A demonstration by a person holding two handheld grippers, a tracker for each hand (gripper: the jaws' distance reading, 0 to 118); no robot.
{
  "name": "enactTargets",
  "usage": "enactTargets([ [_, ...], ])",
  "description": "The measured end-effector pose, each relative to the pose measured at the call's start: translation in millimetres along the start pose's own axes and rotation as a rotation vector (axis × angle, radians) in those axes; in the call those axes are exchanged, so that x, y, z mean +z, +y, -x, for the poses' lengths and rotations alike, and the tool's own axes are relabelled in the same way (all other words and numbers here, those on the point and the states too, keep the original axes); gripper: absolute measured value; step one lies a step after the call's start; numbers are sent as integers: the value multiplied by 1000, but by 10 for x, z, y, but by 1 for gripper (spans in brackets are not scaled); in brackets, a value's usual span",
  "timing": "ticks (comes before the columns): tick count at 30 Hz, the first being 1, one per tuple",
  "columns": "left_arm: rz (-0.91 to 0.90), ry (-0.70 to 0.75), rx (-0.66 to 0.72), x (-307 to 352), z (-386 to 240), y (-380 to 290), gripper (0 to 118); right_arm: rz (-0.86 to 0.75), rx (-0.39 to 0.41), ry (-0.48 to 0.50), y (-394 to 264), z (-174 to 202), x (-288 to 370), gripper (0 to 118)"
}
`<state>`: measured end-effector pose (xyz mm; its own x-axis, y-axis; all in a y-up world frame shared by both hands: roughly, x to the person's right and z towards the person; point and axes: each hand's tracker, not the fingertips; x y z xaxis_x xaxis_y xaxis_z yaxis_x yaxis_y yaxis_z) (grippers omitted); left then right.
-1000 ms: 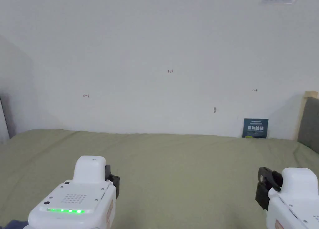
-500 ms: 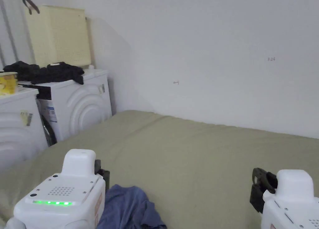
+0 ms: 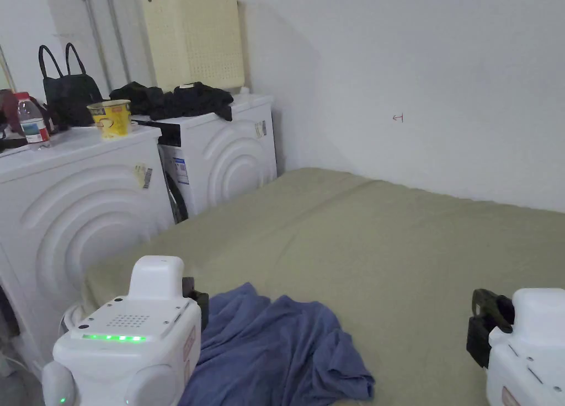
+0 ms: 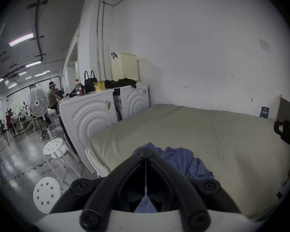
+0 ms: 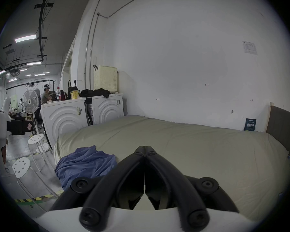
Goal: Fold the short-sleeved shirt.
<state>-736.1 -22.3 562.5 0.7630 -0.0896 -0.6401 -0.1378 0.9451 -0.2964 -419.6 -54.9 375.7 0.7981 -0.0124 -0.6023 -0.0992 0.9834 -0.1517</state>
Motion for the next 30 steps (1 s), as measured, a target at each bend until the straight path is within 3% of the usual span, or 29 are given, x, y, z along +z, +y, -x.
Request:
enactTargets([
  [7, 69, -40, 11, -281, -41, -97, 0, 18, -5, -1, -33, -6, -2, 1],
  [13, 246, -108, -8, -933, -160, -373, 0, 66, -5, -5, -181, -28, 10, 1],
  [14, 288, -100, -22, -1082, -206, -437, 6, 77, -20, -1, -201, -41, 5, 1],
  [15, 326, -103, -52, -1210, -251, -492, 19, 86, -33, 5, -218, -53, -5, 1],
  [17, 411, -149, -50, -1495, -302, -608, 82, 108, -45, 10, -255, -69, -32, 1],
  [19, 498, -151, -33, -1775, -353, -768, 103, 124, -44, 9, -306, -83, -72, 1],
  [25, 692, -176, -90, -2302, -561, -1239, 104, 197, -53, -8, -501, -173, -176, 1],
  [28, 675, -124, -159, -2455, -647, -1415, 94, 235, -62, -17, -595, -226, -189, 1],
  [30, 696, -174, -112, -2466, -630, -1461, 92, 246, -63, -22, -637, -269, -143, 1],
])
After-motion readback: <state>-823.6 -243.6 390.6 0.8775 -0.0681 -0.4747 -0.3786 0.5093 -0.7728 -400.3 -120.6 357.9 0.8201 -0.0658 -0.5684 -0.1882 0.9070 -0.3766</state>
